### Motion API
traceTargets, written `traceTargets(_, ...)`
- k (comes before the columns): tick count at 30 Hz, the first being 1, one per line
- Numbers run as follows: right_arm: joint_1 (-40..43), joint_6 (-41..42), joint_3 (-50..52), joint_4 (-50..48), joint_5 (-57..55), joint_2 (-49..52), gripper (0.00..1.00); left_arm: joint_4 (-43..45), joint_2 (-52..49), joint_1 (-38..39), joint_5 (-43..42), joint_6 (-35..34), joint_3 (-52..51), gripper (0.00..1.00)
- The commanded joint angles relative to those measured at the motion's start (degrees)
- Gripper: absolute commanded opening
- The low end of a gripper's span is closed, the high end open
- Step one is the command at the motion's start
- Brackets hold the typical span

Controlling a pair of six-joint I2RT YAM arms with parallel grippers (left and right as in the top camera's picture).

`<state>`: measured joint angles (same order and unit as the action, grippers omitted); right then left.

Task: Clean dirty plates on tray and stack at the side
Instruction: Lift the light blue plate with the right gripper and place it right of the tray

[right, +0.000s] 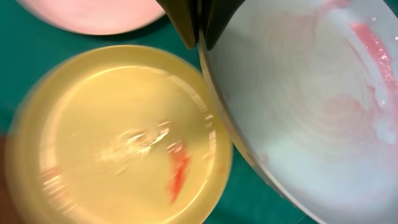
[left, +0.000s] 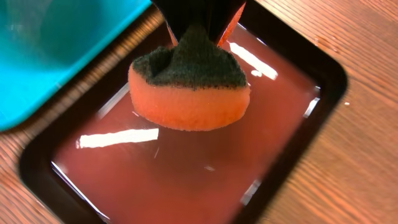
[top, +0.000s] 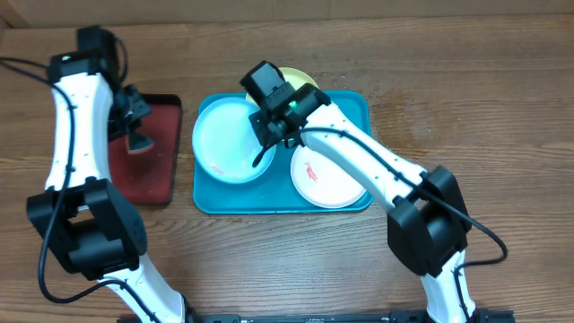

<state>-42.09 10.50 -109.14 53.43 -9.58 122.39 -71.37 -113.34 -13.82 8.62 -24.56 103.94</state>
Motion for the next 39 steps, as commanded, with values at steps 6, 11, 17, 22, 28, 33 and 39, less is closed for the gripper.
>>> traceTargets(6,-12.6,-21.6,-1.7,-2.4,-40.6,-2.8,0.04,0.4,0.2,-8.0,-1.2,-1.4,-0.7,0.04)
traceTargets(11,-16.5,-27.0,-1.7,-7.1,-49.7,-2.8,0.04,0.0,0.2,-10.3,-2.0,-1.4,-0.7,0.04)
traceTargets(17,-18.9,-36.4,-1.7,-12.3,-57.7,-2.8,0.04,-0.1,0.2,-11.2,-3.0,-1.4,-0.7,0.04)
traceTargets(22,-18.2,-30.0,-1.7,-11.3,-51.7,-2.8,0.04,-0.2,0.2,-11.2,-3.0,-1.4,-0.7,0.04)
traceTargets(28,-9.2,-21.5,-1.7,-4.5,-2.4,-2.8,0.04,-0.3,0.2,-11.2,-3.5,-1.4,-0.7,0.04)
traceTargets(33,3.9,-12.8,-3.7,2.1,16.8,-3.1,0.04,-0.3,0.2,-11.2,-4.2,-1.4,-0.7,0.04)
traceTargets(39,22.5,-12.0,-3.7,11.8,26.3,-3.1,0.04,0.1,0.2,-11.2,-4.3,-1.4,-0.7,0.04)
